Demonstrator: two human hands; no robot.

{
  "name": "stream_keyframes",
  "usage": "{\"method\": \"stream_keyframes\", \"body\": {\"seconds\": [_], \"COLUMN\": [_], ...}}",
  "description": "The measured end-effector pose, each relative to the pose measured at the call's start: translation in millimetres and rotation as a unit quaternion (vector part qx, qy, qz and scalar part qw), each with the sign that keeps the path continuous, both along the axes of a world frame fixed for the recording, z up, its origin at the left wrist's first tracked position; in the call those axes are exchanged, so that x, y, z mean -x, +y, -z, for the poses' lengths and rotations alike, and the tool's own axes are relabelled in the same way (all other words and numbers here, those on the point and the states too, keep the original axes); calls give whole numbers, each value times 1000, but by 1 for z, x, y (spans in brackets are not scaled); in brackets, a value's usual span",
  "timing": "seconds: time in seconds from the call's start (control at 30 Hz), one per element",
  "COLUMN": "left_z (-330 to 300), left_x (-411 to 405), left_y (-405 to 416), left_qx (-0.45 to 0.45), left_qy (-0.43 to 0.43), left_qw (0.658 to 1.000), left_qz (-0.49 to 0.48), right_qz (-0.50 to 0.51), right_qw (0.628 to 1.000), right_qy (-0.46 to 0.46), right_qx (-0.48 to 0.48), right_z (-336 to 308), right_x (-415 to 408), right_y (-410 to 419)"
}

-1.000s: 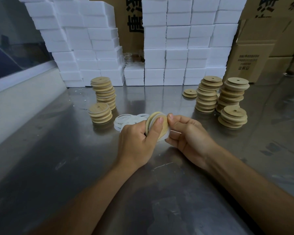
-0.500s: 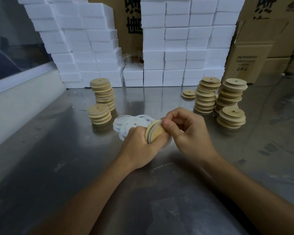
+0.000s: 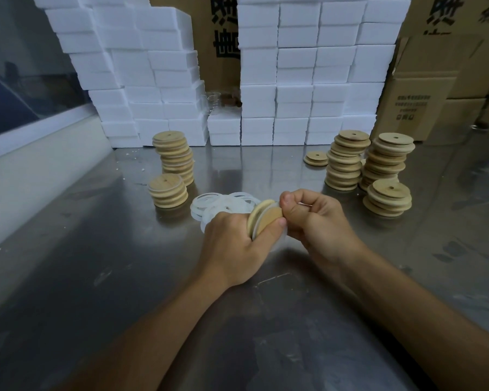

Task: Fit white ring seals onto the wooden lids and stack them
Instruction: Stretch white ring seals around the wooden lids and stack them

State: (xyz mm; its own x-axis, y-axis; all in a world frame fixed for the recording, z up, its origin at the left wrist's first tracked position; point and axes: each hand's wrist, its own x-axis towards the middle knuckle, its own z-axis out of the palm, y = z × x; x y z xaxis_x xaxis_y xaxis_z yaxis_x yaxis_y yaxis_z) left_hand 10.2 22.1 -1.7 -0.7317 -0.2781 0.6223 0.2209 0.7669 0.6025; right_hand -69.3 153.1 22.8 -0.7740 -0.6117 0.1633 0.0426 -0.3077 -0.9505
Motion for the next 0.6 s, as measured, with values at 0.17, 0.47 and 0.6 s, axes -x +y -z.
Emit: {"method": "stream_keyframes", "body": {"seconds": [0.17,0.47,0.6], "left_z": [-1,2,2], "left_x": [0,2,3], "left_y": [-1,-2,-1], "left_qx": [6,-20,-24], "left_qy": [19,27,37], "left_qw": [1000,999,999], "left_qz": [-3,-14,-18], "right_qz": [-40,-53,-50], "right_qw": [999,998,997], "right_qy": [-10,-36,-56], "right_qx": [-13,-9,-15], "right_z": [0,4,4], "right_x": [1,1,2], "right_y": [3,0,-1]}}
